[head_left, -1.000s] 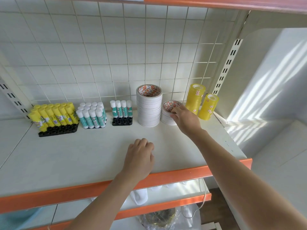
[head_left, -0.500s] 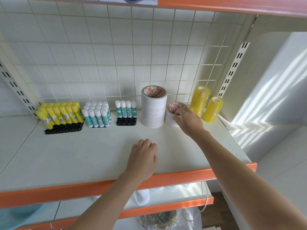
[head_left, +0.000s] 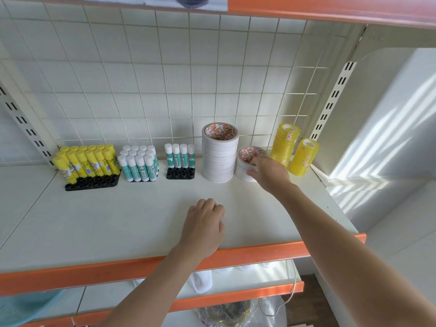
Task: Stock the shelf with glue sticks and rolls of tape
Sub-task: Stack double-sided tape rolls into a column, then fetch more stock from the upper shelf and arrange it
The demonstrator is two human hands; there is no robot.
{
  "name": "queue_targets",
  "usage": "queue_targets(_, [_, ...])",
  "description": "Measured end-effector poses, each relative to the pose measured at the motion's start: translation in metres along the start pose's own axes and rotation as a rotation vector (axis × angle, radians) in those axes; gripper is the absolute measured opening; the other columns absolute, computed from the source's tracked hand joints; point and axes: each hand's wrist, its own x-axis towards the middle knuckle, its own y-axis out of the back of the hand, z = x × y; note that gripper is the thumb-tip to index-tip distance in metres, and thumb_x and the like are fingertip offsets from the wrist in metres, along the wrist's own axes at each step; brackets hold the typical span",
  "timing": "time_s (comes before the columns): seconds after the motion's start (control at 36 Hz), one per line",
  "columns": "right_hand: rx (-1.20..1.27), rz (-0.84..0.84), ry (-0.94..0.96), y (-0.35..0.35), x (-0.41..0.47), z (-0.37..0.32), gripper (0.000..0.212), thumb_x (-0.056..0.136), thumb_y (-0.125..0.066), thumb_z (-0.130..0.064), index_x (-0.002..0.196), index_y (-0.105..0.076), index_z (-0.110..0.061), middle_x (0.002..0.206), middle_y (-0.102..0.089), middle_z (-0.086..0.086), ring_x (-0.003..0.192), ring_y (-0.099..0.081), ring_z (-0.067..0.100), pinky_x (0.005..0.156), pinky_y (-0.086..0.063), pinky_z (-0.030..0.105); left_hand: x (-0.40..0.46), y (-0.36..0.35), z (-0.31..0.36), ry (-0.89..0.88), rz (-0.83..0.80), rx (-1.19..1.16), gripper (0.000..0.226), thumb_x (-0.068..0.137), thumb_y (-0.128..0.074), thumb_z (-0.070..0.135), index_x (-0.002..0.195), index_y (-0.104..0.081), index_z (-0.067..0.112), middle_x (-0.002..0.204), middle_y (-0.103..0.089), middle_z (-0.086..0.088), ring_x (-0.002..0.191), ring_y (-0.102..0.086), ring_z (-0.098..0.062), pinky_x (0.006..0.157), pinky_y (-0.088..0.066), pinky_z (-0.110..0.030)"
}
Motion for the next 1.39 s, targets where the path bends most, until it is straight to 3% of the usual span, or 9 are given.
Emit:
queue_targets(0.19, [0.019,-0.012,-0.016,0.002,-0.002,-0.002,0.030,0.095,-0.055,-0.037,0.112,-0.057,-0.012,0.116,-0.057,0.005,0.101,-0.058,0.028,0.071,-0.043,0.032,0.001,0.002,0.002,0.005,-0.027,-0.016,0.014,0.068,-0.065,0.008,0.078,-0.061,0.018,0.078,-0.053,0.002,0.074,-0.054,-0.023,0.063,-0.049,-0.036])
queue_targets(0.31, [0.067,0.032,-0.002,0.008,-0.012,-0.004,0.037,0.094,-0.057,-0.036,0.125,-0.052,-0.016,0.131,-0.051,0.004,0.108,-0.057,0.027,0.075,-0.047,0.035,0.002,0.005,0.001,0.035,-0.071,-0.025,0.016,0.068,-0.066,0.007,0.078,-0.062,0.018,0.079,-0.054,0.002,0.075,-0.055,-0.023,0.062,-0.046,-0.035])
queue_targets(0.44, [0.054,0.083,-0.001,0.022,-0.035,-0.016,0.038,0.096,-0.055,-0.036,0.127,-0.050,-0.014,0.134,-0.047,0.005,0.107,-0.058,0.029,0.067,-0.042,0.034,0.008,0.025,0.007,0.036,-0.337,0.056,0.025,0.092,-0.046,0.018,0.114,-0.058,0.017,0.114,-0.051,-0.001,0.111,-0.046,-0.024,0.088,-0.041,-0.035])
queue_targets(0.56, [0.010,0.100,-0.020,0.040,-0.056,-0.029,0.041,0.096,-0.053,-0.038,0.132,-0.048,-0.018,0.134,-0.049,0.003,0.110,-0.056,0.027,0.069,-0.040,0.033,0.014,0.053,0.010,0.002,-0.419,0.118,0.029,0.096,-0.042,0.024,0.121,-0.056,0.017,0.121,-0.048,-0.003,0.117,-0.043,-0.024,0.091,-0.042,-0.037])
queue_targets(0.67, [-0.033,0.160,-0.043,0.064,-0.079,-0.048,0.042,0.095,-0.052,-0.043,0.134,-0.047,-0.027,0.129,-0.054,0.000,0.115,-0.052,0.025,0.084,-0.043,0.037,0.020,0.096,0.003,0.014,-0.321,0.074,0.025,0.096,-0.043,0.025,0.115,-0.057,0.017,0.123,-0.050,-0.003,0.117,-0.045,-0.024,0.091,-0.043,-0.036])
queue_targets(1.08, [-0.018,0.419,0.015,0.159,-0.190,-0.164,0.050,0.092,-0.052,-0.051,0.137,-0.047,-0.030,0.129,-0.056,-0.004,0.122,-0.049,0.023,0.090,-0.042,0.040,-0.034,0.284,0.005,-0.050,-0.003,0.051,0.031,0.094,-0.045,0.047,0.114,-0.057,0.026,0.112,-0.051,0.005,0.112,-0.046,-0.018,0.077,-0.039,-0.031])
queue_targets(1.28, [-0.019,0.720,0.084,0.207,-0.230,-0.212,0.046,0.087,-0.050,-0.052,0.125,-0.057,-0.027,0.111,-0.063,-0.007,0.099,-0.061,0.022,0.073,-0.051,0.035,-0.071,0.368,0.019,-0.213,0.207,-0.037,0.022,0.092,-0.043,0.046,0.103,-0.057,0.033,0.106,-0.053,0.015,0.104,-0.048,-0.007,0.073,-0.038,-0.028])
queue_targets(1.39, [-0.025,0.821,0.127,0.238,-0.237,-0.231,0.047,0.086,-0.048,-0.053,0.123,-0.058,-0.027,0.111,-0.062,-0.006,0.097,-0.060,0.021,0.071,-0.049,0.031,-0.076,0.411,0.023,-0.256,0.294,-0.076,0.020,0.087,-0.041,0.045,0.094,-0.057,0.034,0.097,-0.054,0.016,0.094,-0.048,-0.006,0.071,-0.039,-0.029])
